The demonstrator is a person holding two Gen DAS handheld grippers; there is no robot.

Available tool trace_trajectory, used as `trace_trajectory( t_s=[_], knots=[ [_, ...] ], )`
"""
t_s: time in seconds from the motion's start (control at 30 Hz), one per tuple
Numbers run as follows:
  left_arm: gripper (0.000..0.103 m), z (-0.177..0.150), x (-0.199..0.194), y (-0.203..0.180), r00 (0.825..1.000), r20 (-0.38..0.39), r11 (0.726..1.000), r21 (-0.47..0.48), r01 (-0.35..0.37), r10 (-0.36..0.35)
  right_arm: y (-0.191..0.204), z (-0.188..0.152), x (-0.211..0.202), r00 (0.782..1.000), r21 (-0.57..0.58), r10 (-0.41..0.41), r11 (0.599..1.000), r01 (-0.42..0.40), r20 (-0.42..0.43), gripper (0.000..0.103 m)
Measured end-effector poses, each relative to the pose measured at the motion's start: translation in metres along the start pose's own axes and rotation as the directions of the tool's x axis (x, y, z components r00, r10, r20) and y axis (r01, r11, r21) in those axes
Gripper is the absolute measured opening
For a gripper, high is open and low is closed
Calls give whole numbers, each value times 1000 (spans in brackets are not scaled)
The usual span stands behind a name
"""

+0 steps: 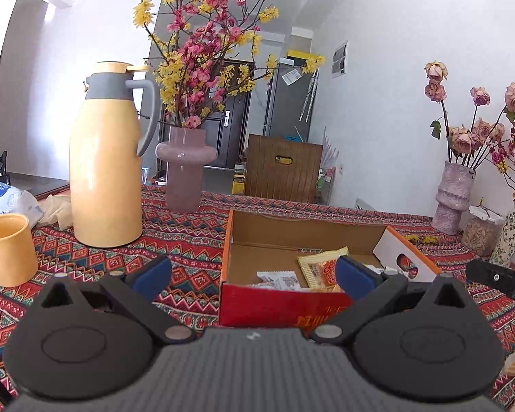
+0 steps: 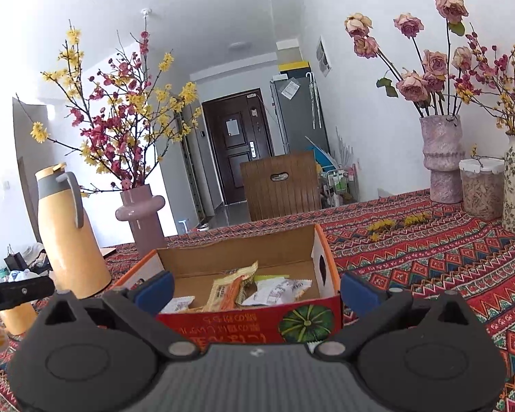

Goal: Organize snacks
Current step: 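Move both open tools out of the box back to the snack pile, then close the right tool on another white printed packet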

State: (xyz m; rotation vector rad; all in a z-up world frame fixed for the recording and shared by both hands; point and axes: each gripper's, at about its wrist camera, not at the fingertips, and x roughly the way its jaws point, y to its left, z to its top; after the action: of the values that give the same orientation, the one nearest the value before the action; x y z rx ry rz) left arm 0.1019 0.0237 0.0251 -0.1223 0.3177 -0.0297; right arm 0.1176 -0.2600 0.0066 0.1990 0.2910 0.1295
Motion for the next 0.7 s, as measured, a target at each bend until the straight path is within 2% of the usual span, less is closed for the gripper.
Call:
trace_trajectory(
  t_s=[0.37,0.53,0.6,0.7],
  knots=[
    [103,-34,-11,29,994,-88,998,-14,-61,60,-26,-33,-7,992,37,-63,997,67,-112,103],
    [103,-40,-17,32,993,-101,998,-8,-59,58,-29,-43,-10,988,40,-43,998,50,-150,103],
    [103,-40,-18,31,993,-103,998,-8,-57,55,-26,-46,-12,988,25,-37,999,41,-152,103],
    [103,-41,-18,29,993,-105,999,-6,-50,49,-17,-49,-11,985,-32,-71,997,67,-158,103]
  ],
)
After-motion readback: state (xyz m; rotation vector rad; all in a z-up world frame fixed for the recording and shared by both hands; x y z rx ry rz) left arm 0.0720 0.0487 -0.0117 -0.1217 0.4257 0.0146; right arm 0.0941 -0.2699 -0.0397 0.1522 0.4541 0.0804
